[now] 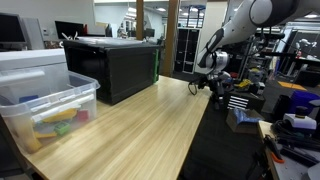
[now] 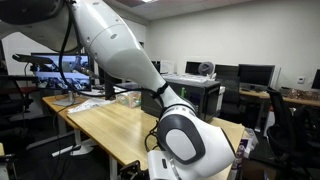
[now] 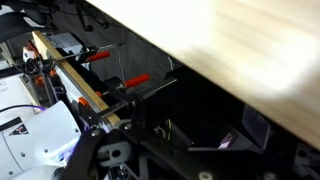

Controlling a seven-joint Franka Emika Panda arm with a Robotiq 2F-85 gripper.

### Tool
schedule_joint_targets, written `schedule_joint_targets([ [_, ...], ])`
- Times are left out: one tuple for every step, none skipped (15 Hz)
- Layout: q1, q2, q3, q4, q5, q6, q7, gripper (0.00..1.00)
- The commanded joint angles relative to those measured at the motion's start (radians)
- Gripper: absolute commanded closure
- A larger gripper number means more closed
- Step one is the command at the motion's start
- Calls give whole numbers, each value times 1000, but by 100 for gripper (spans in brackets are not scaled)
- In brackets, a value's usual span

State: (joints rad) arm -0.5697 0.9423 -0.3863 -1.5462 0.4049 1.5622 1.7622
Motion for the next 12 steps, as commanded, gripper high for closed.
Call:
schedule_joint_targets([
  [-10,55,25,76,40,1,30,0],
  [-16,64,26,88,41,-7,39,0],
  [-18,71,27,96,41,-12,46,0],
  [-23,76,27,107,43,-22,49,0],
  [-31,83,27,121,46,-35,54,0],
  [-40,90,28,137,50,-47,57,0],
  [-47,96,28,149,54,-54,62,0],
  [-55,100,29,162,57,-62,62,0],
  [-65,101,30,171,61,-69,59,0],
  [-77,99,32,178,65,-71,54,0],
  [-91,96,34,181,71,-70,47,0],
  [-104,96,36,186,78,-67,45,0],
])
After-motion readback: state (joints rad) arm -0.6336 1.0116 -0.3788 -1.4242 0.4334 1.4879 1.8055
